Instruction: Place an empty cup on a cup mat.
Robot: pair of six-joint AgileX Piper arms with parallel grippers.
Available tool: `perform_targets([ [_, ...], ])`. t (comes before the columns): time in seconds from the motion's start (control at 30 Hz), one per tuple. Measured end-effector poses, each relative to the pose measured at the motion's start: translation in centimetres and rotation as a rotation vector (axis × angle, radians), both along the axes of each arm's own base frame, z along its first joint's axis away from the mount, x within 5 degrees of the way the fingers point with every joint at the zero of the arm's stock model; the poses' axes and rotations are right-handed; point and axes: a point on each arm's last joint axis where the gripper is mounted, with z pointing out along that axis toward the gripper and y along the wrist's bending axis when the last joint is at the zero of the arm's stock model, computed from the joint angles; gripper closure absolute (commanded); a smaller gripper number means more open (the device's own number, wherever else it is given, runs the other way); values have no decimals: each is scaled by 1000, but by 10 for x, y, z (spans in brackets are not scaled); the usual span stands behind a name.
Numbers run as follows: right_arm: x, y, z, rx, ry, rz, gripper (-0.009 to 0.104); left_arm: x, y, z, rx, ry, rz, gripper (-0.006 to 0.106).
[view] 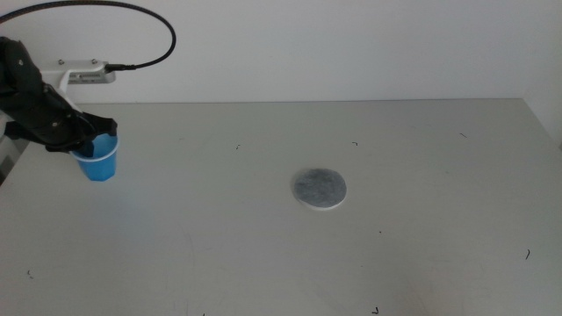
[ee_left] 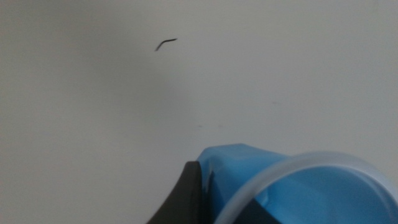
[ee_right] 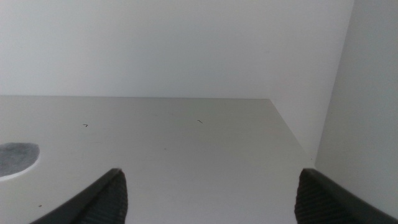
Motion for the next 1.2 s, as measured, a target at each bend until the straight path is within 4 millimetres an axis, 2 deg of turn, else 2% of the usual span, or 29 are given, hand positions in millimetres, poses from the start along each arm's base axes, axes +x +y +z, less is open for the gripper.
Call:
perform_targets([
  [0.23, 0, 0, 0, 0, 0, 0, 1, -4, -67, 28, -69, 2, -84, 100],
  [0.4, 0, 0, 0, 0, 0, 0, 1, -8, -136, 42, -107, -25, -189, 100],
  [0.5, 0, 0, 0, 0, 0, 0, 1, -8, -176, 42, -140, -41, -235, 100],
  [0.67, 0, 0, 0, 0, 0, 0, 1, -1, -240, 27, -160, -26, -333, 100],
  [0.8, 0, 0, 0, 0, 0, 0, 1, 3, -280, 18, -169, -14, -396, 100],
  [1.0, 0, 0, 0, 0, 0, 0, 1, 6, -311, 2, -166, 14, -445, 100],
  [1.2, 0, 0, 0, 0, 0, 0, 1, 5, -317, -8, -156, 45, -455, 100],
])
